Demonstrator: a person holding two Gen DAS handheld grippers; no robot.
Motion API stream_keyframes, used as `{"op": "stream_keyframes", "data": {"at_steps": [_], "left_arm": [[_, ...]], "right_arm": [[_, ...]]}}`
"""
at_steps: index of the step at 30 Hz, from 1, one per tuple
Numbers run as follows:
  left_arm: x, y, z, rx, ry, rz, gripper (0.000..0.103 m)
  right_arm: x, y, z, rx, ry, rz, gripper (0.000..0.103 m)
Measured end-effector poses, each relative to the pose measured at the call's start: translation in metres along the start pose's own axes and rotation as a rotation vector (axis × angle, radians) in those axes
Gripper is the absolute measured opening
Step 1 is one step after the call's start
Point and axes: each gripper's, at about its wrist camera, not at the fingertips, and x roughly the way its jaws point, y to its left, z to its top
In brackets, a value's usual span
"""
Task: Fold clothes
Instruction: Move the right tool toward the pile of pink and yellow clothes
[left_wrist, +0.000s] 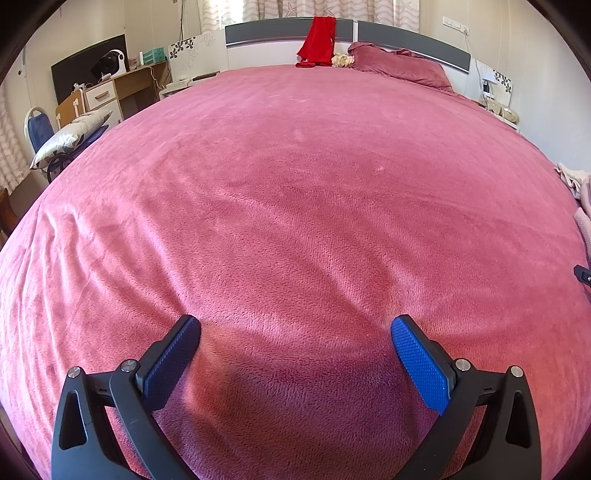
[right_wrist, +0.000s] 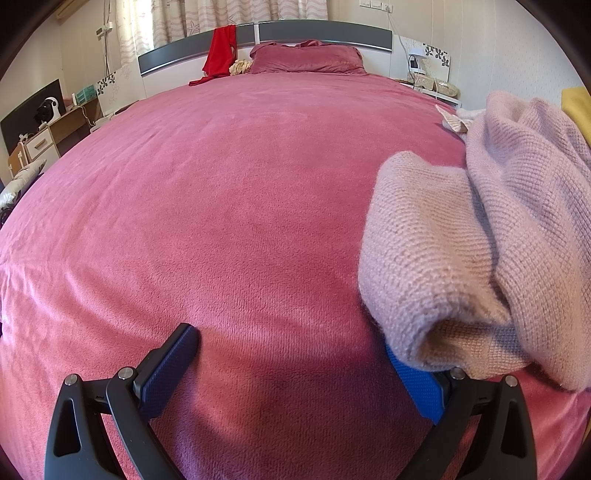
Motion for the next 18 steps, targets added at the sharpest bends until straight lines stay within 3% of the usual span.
{"op": "stream_keyframes", "data": {"at_steps": [7,13,18], "left_arm": [[-0.002,-0.004,-0.001,0.018,0.002,0.019,0.103],[0.000,0.004,-0.002,-0.005,0.000,-0.009,0.103],[-0.004,-0.012,0.001,0.032,0.008,0.050,0.103]], "right_arm": [[-0.017,-0.007,-0.002,0.056,0.003,-0.003,0.103],[-0.035,-0.014,-0.005,0.111,0.005,-0.007,0.103],[-0.073,-0.006,-0.021,0.058,-0.042,-0.155,0.103]]}}
